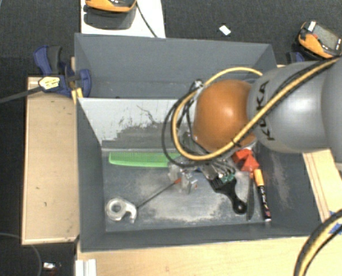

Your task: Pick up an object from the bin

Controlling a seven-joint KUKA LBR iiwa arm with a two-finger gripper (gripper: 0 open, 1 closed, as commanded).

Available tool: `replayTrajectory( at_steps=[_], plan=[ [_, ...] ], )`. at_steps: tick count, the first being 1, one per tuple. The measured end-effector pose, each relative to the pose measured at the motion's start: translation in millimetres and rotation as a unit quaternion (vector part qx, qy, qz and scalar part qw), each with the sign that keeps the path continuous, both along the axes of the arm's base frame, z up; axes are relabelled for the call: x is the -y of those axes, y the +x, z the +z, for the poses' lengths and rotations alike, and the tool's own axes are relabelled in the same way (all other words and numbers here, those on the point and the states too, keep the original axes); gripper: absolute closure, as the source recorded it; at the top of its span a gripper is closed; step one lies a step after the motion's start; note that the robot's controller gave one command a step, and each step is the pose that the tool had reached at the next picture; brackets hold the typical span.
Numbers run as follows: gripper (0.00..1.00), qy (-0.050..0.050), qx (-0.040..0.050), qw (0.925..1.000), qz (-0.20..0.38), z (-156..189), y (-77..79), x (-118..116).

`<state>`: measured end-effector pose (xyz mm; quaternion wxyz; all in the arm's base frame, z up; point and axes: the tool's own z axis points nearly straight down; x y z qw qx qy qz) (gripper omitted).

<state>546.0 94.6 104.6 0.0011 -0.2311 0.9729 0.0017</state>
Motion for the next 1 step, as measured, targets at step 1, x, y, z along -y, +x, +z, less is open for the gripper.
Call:
replayTrajectory(
  at_steps=[1],
  plan=[
    [1.0,0.001,0.005,1.0,-0.001,49.3,2.9,-0.5]
  ],
)
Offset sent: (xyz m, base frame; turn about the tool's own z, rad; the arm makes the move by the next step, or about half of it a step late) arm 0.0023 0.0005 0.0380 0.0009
